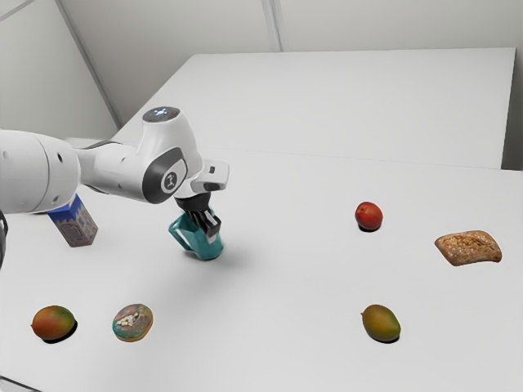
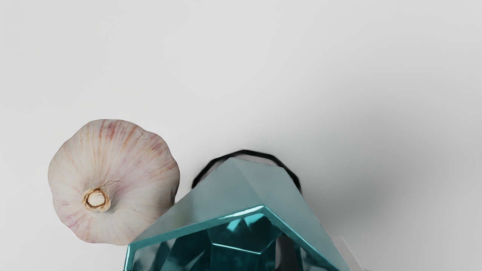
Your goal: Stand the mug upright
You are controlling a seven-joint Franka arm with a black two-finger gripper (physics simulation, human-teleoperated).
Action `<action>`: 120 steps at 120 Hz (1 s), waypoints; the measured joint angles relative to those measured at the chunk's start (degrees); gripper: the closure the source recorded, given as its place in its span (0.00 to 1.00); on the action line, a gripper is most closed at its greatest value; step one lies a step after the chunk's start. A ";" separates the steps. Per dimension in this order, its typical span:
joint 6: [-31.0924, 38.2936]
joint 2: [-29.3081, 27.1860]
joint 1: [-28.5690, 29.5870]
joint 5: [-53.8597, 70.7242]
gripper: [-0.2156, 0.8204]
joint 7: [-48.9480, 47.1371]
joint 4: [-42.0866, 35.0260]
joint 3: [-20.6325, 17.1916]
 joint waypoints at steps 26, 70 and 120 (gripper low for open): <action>-0.12 -0.18 -0.08 -0.20 0.64 -0.34 0.48 0.00; -1.29 -3.39 -0.76 -0.38 0.38 -0.78 2.79 -0.09; -24.89 8.11 9.35 -5.33 0.24 -2.74 34.94 -6.21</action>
